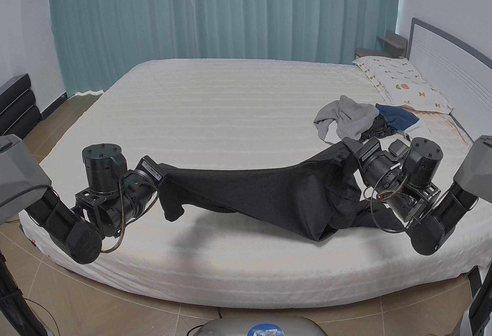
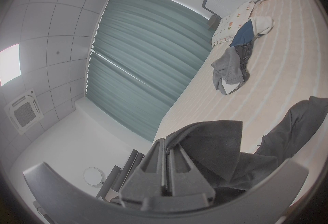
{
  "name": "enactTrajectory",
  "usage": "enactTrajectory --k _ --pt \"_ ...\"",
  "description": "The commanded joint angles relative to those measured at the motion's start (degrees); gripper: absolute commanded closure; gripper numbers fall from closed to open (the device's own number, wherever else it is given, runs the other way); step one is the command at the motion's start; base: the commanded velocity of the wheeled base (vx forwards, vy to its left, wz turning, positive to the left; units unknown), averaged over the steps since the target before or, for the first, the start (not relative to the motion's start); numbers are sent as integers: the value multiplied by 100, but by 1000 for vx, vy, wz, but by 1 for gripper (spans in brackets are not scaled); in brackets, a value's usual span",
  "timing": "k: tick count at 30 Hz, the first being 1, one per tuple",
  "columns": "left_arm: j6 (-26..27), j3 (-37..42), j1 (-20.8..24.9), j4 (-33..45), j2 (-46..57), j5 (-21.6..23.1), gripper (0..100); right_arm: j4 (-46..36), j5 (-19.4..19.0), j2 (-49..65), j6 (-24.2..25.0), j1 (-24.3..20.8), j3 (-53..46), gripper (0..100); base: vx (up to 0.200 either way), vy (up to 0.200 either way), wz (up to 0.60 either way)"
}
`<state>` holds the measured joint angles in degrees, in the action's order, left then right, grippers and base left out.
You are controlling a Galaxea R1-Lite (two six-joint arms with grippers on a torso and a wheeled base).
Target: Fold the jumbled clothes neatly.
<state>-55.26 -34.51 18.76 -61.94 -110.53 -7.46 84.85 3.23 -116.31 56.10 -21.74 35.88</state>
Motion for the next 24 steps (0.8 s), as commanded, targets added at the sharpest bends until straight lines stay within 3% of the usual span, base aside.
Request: enactTrajectory --k 1,14,20,24 --pt "-2 6 -4 -2 -12 8 100 -12 2 109 -143 47 -37 100 0 200 0" --pt "-29 23 75 -2 58 8 100 85 20 214 -767 -76 -371 100 0 15 0" --pt "-2 129 374 77 304 -1 100 102 20 935 -811 -191 -599 100 -200 0 0" --pt "24 305 558 86 867 -1 100 -74 11 2016 -1013 -226 -722 100 -200 0 0"
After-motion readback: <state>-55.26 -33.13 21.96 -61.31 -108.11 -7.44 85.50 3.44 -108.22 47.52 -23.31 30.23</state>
